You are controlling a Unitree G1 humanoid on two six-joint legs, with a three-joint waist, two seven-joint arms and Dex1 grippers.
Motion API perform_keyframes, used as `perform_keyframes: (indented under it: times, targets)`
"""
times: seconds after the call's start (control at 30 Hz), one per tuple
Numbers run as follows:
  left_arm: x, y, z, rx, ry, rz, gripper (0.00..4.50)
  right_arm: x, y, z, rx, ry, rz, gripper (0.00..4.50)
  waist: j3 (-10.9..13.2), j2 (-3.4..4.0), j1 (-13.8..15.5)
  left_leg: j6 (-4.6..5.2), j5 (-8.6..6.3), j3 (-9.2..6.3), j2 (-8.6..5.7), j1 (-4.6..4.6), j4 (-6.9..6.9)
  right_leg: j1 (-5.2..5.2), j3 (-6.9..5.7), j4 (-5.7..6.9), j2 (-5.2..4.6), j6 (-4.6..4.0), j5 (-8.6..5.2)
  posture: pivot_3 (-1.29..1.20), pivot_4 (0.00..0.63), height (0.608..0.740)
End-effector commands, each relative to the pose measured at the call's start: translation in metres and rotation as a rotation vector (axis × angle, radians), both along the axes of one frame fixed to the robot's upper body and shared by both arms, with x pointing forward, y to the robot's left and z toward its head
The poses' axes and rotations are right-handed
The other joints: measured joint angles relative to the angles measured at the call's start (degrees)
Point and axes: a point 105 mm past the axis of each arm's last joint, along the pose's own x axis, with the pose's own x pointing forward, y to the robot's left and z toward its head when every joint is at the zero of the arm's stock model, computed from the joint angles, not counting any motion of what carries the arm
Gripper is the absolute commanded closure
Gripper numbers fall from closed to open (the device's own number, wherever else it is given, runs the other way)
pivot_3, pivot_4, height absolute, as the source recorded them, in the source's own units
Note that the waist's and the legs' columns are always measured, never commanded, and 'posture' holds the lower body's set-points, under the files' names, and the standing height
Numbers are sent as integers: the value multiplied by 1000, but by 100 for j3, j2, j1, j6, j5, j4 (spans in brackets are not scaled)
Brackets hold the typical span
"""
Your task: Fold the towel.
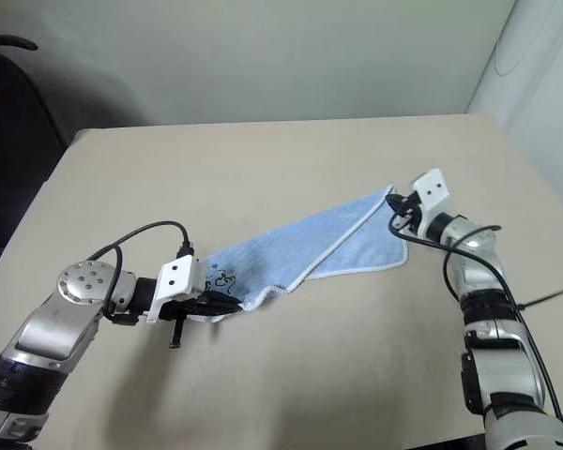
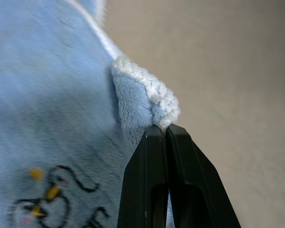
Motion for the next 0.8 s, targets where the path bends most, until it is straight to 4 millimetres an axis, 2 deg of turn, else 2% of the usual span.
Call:
perform_keyframes:
  times: [0.03, 0.07, 0.1, 0.23, 0.53, 0.8]
  targets:
    - [5, -1, 15, -36, -56, 19, 4500, 14, 3, 6, -119, -29, -1, 3675, 0, 0, -1, 0, 0, 0, 0, 0, 1, -1, 0, 2, 0, 0, 0, 0, 150, 740]
    - [6, -1, 15, -38, -58, 22, 4500, 16, 5, 7, -170, -39, 14, 3342, 0, 0, 5, 0, 0, 0, 0, -1, 1, -2, 0, 2, 0, 0, 0, 0, 150, 740]
    - [7, -1, 15, -40, -64, 28, 4500, 18, 6, 8, -309, -82, 26, 2883, 0, 0, 12, -5, 3, -1, 0, -4, 0, -5, -2, 3, 0, 0, 0, 0, 150, 740]
    - [9, 1, 19, -61, -81, 49, 4500, 24, 9, 13, -645, -203, 58, 1701, 2, 3, 12, -7, 4, -1, 0, -24, 4, -24, -6, 7, -1, -3, 2, 0, 150, 740]
    - [5, 15, 32, -105, -116, 125, 4500, 36, -1, 26, -1010, -355, 0, 1701, 2, 3, 2, -6, 3, 0, 0, -32, 8, -35, -7, 20, -1, -4, 2, 0, 150, 740]
    - [4, 17, 39, -131, -136, 154, 4500, 43, 0, 22, -1070, -360, -65, 1701, 2, 3, 0, -5, 3, 2, 0, -33, 10, -41, -7, 32, -2, -4, 2, 0, 150, 740]
